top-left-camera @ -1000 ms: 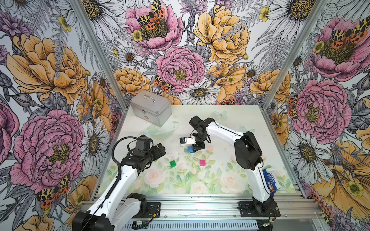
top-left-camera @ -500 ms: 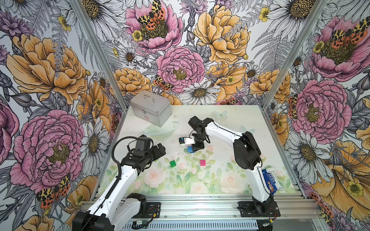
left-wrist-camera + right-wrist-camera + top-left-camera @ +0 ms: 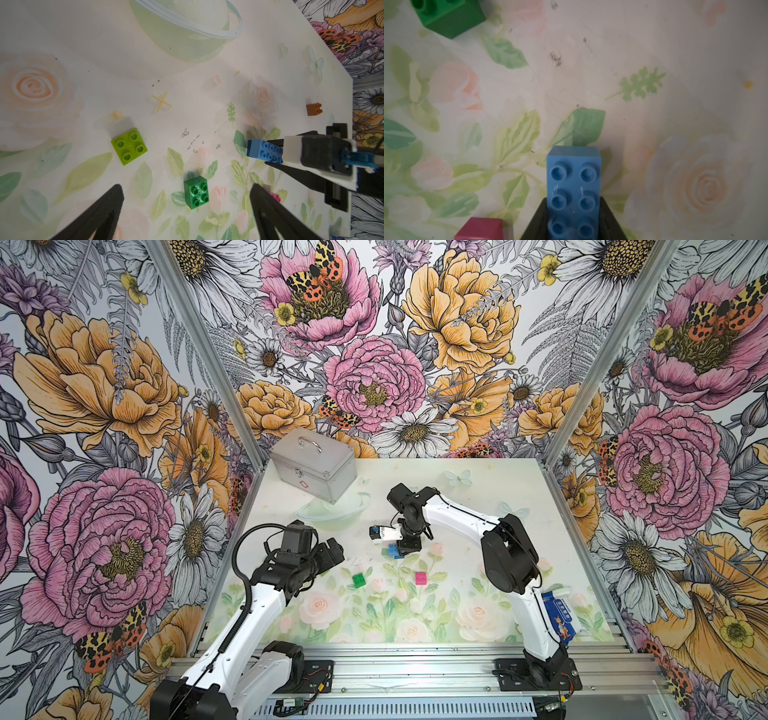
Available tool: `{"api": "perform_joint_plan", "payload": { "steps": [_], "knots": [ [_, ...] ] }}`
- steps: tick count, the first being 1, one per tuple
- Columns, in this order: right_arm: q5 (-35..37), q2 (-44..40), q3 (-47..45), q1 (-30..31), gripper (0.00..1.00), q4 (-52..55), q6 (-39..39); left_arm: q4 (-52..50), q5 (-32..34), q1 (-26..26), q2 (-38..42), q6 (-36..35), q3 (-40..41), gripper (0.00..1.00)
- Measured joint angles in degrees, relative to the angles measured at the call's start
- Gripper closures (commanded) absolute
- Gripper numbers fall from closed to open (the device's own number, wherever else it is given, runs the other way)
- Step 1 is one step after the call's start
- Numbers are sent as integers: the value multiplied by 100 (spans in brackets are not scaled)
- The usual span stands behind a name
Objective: Assemble the letter v with lego
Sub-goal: Assemble the lego brick with the lego brick.
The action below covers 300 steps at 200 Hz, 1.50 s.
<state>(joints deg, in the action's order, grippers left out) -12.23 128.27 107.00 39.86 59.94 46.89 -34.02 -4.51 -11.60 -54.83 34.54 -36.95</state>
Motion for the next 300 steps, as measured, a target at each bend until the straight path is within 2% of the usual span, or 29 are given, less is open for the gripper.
{"api": "perform_joint_plan", "payload": {
  "steps": [69,145,300],
  "knots": [
    [-70,7,-35,-17,100,-24,-98,0,17,0,0,-2,0,3],
    [-560,-254,-566,-208,100,-435,76,0,20,-2,0,-20,33,3],
    [13,-310,-664,-66,100,-496,-79,0,22,-7,0,-44,33,3]
  ]
}}
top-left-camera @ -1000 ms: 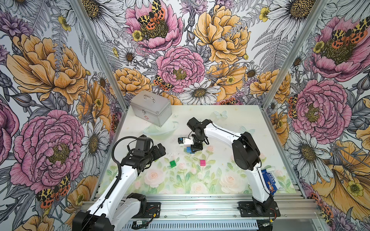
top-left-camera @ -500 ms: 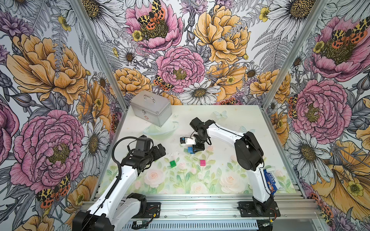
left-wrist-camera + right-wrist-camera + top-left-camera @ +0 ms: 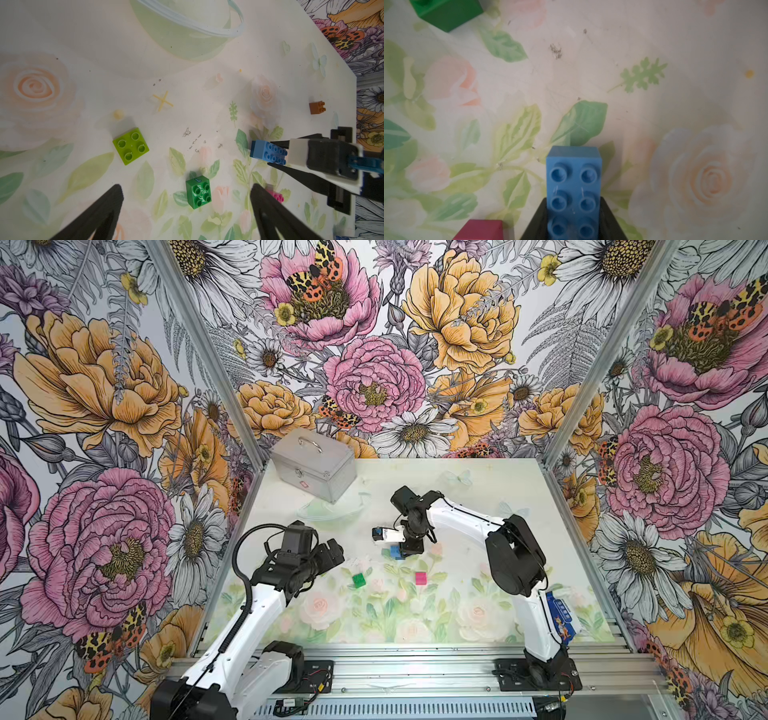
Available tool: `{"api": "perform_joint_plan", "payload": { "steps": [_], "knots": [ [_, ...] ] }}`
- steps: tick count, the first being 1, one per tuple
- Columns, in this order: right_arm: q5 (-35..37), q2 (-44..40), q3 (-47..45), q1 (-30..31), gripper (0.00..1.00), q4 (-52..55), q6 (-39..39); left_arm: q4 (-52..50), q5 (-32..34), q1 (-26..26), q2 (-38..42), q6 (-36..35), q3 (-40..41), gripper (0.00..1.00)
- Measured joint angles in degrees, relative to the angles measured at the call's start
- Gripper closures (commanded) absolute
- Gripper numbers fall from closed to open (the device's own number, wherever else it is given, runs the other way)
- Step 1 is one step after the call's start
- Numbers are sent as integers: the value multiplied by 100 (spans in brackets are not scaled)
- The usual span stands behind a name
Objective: Assemble the letter v with lego
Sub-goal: Assemble the lego brick with the lego brick, then pick up the lego brick from the center of the board.
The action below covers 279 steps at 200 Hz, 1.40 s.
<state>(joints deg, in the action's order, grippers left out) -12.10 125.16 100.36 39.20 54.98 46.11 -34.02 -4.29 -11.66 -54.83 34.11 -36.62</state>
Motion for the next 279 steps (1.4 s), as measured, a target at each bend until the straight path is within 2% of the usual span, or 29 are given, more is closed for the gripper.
{"api": "perform_joint_plan", "payload": {
  "steps": [35,43,57,70,90,127,136,146,150,153,191,227,257,279],
  "knots": [
    [-57,-31,-55,0,100,-59,-55,0,-4,0,0,0,0,1],
    [-55,-31,-44,0,88,-55,-109,0,-4,0,-2,0,0,1],
    [-11,-31,-17,0,77,-39,-212,0,-4,0,-2,0,0,1],
    [68,-31,20,0,62,-42,-317,0,-7,0,-4,0,-2,2],
    [232,-28,142,11,50,-24,-450,0,-11,0,-28,2,-13,1],
    [372,-33,457,11,41,-26,-516,0,-28,0,-31,0,-13,1],
    [376,-55,463,11,33,-42,-525,0,-28,0,-31,0,-13,1],
    [389,-101,461,13,15,-35,-581,0,-28,0,-33,0,-13,1],
    [398,-131,461,20,4,-35,-597,0,-28,0,-33,2,-13,1],
    [398,-153,459,28,1,-33,-608,0,-28,0,-33,2,-13,1],
    [699,-960,306,155,0,-157,-1128,-4,-31,0,-140,2,-46,1],
    [1274,-2063,120,247,1,-874,-2863,-2,-26,-63,-361,4,-254,1],
    [1451,-1676,625,-61,1,-852,-4113,4,9,-343,-739,7,-566,1],
    [1958,-1725,-267,-201,2,-968,-5029,50,44,-503,-977,42,-667,1]
  ]
}}
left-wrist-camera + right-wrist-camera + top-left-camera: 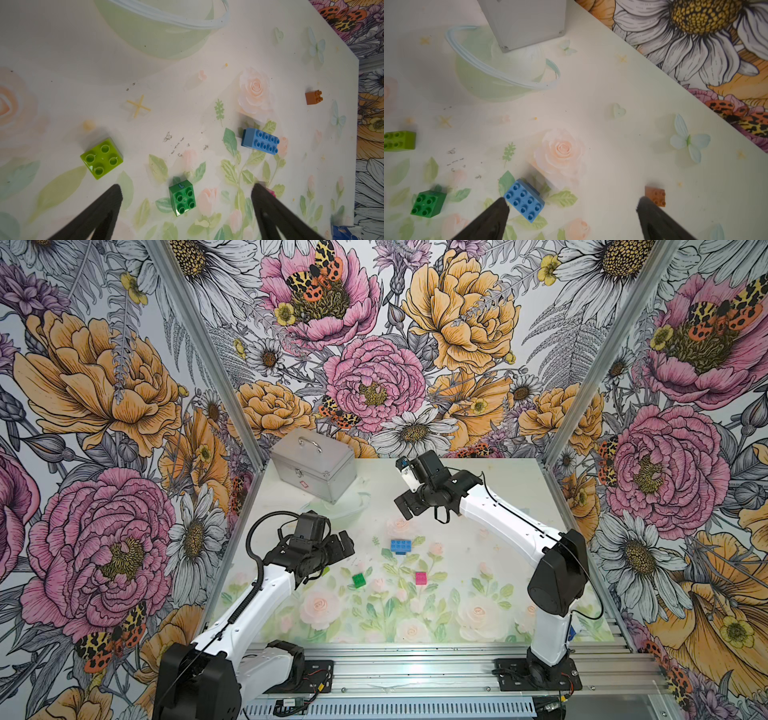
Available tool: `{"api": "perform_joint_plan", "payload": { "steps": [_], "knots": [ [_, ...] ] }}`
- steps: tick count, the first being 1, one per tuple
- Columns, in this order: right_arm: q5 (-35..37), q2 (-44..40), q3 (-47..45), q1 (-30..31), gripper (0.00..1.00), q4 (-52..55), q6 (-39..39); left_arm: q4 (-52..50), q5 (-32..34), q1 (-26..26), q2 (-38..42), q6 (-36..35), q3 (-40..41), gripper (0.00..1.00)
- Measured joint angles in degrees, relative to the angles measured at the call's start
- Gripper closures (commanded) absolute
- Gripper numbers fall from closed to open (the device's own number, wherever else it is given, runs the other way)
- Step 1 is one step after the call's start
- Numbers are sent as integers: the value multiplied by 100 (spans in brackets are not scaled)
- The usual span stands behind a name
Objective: Assemble the letter v with lego
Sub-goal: Pick up the lego brick from the center of the board.
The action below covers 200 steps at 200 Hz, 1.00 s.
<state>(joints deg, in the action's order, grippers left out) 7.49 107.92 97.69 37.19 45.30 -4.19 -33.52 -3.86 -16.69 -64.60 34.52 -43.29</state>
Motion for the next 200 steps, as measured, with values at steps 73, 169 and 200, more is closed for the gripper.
{"api": "perform_joint_plan", "payload": {
  "steps": [73,169,200],
  "knots": [
    [584,-1373,-3152,903,29,-520,-3029,-4,219,-378,-732,114,-302,2],
    [376,-1335,-3851,1456,35,-1486,-4872,1792,-656,-555,-1051,509,33,10],
    [321,-1235,-4039,1456,35,-1694,-5226,3187,-1274,-570,-1705,914,476,11]
  ]
}}
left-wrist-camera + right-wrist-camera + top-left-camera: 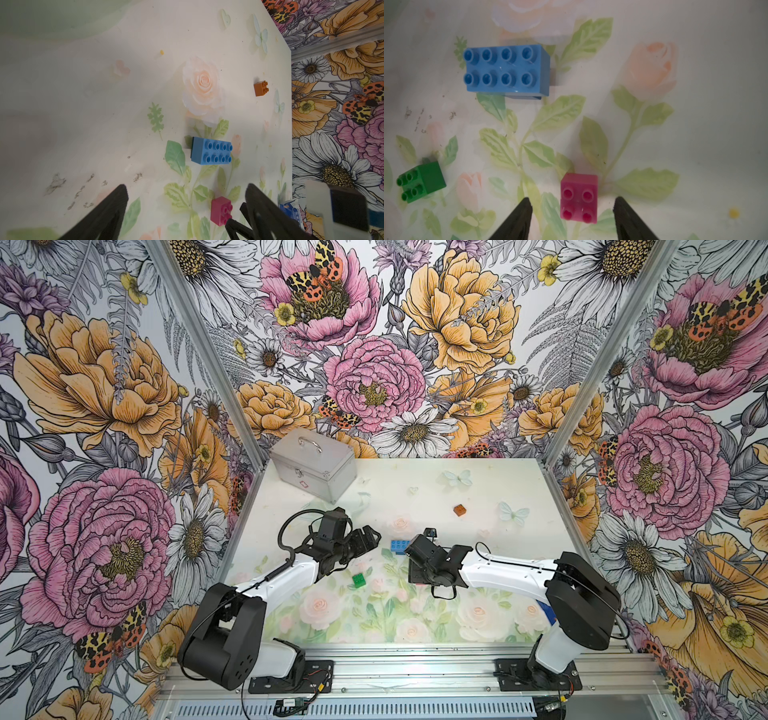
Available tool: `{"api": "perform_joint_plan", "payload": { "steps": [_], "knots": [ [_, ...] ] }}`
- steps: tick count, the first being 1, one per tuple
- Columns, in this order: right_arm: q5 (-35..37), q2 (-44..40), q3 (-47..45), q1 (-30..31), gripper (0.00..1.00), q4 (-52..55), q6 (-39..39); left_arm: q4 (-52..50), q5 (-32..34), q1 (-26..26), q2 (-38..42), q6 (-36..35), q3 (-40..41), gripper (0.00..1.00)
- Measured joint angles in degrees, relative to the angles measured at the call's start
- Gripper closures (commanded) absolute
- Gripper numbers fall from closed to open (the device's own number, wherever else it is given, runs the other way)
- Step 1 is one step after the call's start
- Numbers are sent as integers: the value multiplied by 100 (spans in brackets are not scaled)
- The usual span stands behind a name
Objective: Assemble the letter v with lego
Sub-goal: Pick up the lego brick from the center of the board.
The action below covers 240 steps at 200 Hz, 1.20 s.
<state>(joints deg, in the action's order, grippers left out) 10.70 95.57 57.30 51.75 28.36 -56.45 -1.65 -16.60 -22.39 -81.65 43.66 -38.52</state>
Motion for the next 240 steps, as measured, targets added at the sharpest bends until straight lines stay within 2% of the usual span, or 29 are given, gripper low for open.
{"api": "perform_joint_plan", "payload": {
  "steps": [27,60,116,187,240],
  "knots": [
    [-33,0,-197,-7,35,-188,-258,931,-387,-85,-603,315,175,12],
    [-20,0,-348,-7,39,-258,-542,1711,-540,-350,-922,492,258,12],
    [4,66,-350,-46,42,-402,-702,2494,-686,-448,-1637,702,238,15],
    [28,271,-334,-46,54,-483,-763,2761,-734,-450,-1932,743,118,27],
    [42,284,-297,-55,70,-498,-769,2146,-678,-535,-2041,634,-262,38]
  ]
}}
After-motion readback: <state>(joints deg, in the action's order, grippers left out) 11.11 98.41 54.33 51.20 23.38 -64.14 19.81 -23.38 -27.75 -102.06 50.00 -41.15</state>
